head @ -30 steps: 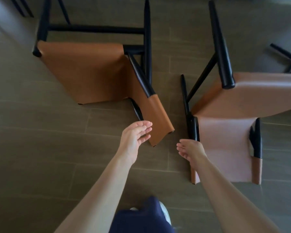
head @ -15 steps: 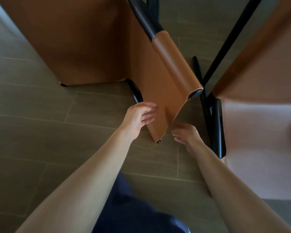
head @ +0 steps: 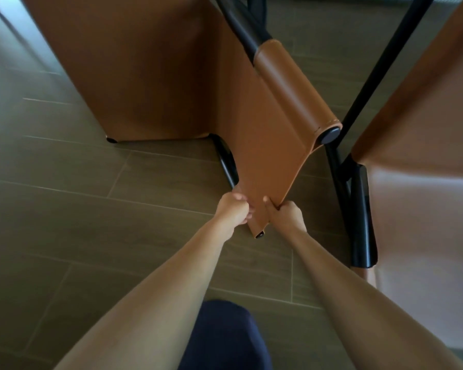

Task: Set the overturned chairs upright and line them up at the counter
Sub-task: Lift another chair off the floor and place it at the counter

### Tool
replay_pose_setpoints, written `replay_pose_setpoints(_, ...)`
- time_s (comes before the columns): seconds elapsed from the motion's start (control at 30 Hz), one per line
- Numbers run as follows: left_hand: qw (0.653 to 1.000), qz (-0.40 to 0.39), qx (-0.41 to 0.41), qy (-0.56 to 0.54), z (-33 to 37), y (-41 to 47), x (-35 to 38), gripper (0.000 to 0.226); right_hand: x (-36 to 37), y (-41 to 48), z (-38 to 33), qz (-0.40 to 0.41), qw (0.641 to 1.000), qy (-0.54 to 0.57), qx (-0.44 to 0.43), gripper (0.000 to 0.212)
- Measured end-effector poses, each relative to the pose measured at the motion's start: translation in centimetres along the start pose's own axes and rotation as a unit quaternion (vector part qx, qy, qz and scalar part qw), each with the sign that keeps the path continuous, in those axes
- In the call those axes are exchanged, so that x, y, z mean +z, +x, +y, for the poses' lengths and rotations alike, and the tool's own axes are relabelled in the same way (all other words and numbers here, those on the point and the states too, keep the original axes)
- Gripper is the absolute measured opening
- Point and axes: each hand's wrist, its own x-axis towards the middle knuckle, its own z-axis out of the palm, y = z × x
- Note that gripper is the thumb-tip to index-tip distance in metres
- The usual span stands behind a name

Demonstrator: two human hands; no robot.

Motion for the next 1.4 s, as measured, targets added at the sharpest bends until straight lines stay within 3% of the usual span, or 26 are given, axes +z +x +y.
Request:
replay_pose_setpoints(0.47, 0.996, 0.006, 0.070, 0.057, -1.1, 0.1, -1.5, 0.023, -0.6, -1.0, -3.0, 0.018, 1.000, 0.007, -0.001, 0.048)
replay_pose_setpoints(0.87, 0.975, -0.007, 0.081, 0.205, -2.4, 0.9, -5.4, 0.046, 1.6, -4.9, -5.1, 0.009, 0.999, 0.037, -0.005, 0.047)
replay_pose_setpoints(1.0, 0.975, -0.064, 0.102, 0.186, -3.4, 0.3, -7.6, 0.067, 1.6, -6.4, -7.5, 0.005, 0.998, 0.039, -0.038, 0.049)
replay_pose_setpoints(1.13, 0.963, -0.092, 0.136, 0.212, -3.6, -0.7, -8.2, 0.073, 1.2, -7.6, -9.7, -0.002, 0.997, 0.043, -0.071, 0.049)
replay_pose_setpoints(1.3, 0.911, 0.034, 0.274, 0.305, -3.4, -2.7, -6.7, 0.044, 0.4, -8.6, -12.4, -0.007, 0.994, 0.036, -0.101, 0.051)
replay_pose_setpoints(1.4, 0.922, 0.114, 0.264, 0.258, -3.3, -3.6, -5.3, 0.051, -0.3, -8.9, -14.0, -0.014, 0.993, 0.038, -0.110, 0.053)
